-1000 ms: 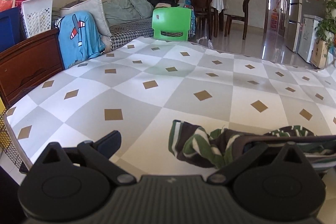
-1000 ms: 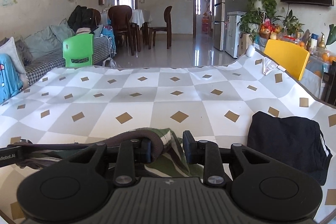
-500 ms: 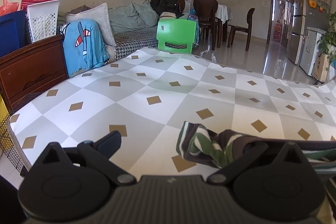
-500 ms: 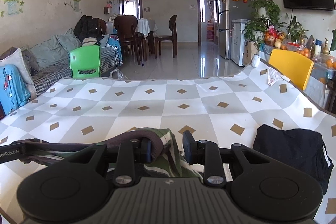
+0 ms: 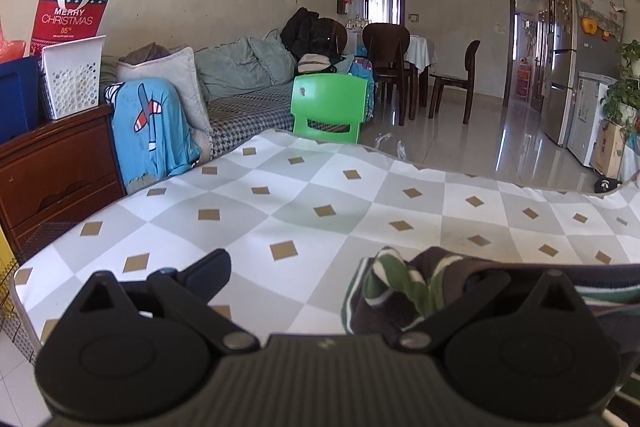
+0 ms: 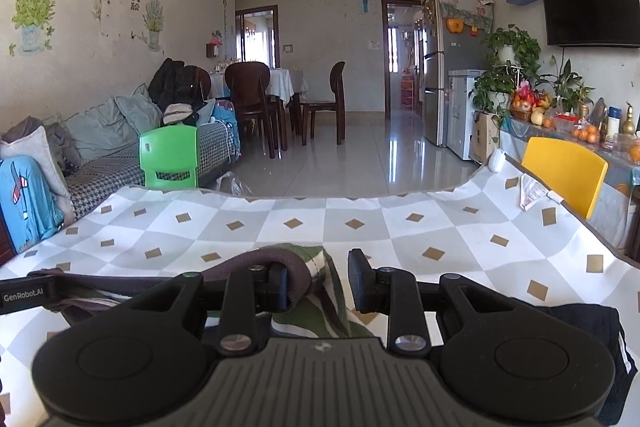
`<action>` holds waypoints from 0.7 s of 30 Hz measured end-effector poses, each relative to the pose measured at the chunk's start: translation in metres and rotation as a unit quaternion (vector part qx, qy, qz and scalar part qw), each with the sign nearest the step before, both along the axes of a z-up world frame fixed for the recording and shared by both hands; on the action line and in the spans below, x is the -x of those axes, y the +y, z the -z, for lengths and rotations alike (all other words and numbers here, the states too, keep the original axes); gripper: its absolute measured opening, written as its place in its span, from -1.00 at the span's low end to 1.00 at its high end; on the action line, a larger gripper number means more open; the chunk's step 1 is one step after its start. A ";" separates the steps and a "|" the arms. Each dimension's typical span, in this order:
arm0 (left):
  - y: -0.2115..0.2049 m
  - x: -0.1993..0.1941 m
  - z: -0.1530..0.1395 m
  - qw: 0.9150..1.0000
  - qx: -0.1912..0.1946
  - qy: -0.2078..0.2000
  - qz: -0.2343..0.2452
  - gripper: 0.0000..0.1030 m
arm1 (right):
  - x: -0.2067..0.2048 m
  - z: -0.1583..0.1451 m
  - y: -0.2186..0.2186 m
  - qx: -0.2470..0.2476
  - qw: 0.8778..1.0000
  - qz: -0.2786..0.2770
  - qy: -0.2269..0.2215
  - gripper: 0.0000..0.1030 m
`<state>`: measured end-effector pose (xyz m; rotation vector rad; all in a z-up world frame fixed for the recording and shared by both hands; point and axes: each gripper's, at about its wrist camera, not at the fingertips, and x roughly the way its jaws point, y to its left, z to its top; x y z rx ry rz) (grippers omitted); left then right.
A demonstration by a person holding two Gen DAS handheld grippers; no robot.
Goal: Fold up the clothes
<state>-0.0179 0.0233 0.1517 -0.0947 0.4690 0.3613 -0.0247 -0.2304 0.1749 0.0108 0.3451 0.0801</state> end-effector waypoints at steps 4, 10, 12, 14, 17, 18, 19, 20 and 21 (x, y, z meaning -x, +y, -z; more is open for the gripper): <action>-0.003 -0.017 -0.012 1.000 -0.003 -0.011 -0.001 1.00 | -0.017 -0.012 0.001 -0.004 1.000 0.000 -0.010 -0.50; -0.009 -0.046 -0.017 1.000 -0.011 -0.007 0.005 1.00 | -0.050 -0.015 0.002 -0.001 1.000 0.009 -0.014 -0.50; -0.012 -0.055 -0.017 1.000 -0.017 -0.006 0.008 1.00 | -0.062 -0.013 0.001 -0.002 1.000 0.015 -0.009 -0.50; -0.015 -0.067 -0.015 1.000 -0.019 -0.003 0.011 1.00 | -0.075 -0.010 -0.001 -0.005 1.000 0.021 -0.004 -0.50; -0.019 -0.086 -0.009 1.000 -0.021 0.006 0.014 1.00 | -0.093 -0.003 -0.003 -0.008 1.000 0.026 0.005 -0.50; -0.021 -0.092 -0.006 1.000 -0.021 0.009 0.015 1.00 | -0.099 0.000 -0.005 -0.009 1.000 0.028 0.009 -0.50; -0.022 -0.098 -0.004 1.000 -0.023 0.012 0.016 1.00 | -0.105 0.002 -0.006 -0.009 0.999 0.029 0.014 -0.50; -0.024 -0.104 -0.001 0.999 -0.024 0.014 0.017 1.00 | -0.111 0.005 -0.008 -0.009 0.999 0.031 0.017 -0.50; -0.026 -0.110 0.002 0.999 -0.026 0.016 0.018 1.00 | -0.116 0.008 -0.010 -0.010 0.999 0.033 0.021 -0.50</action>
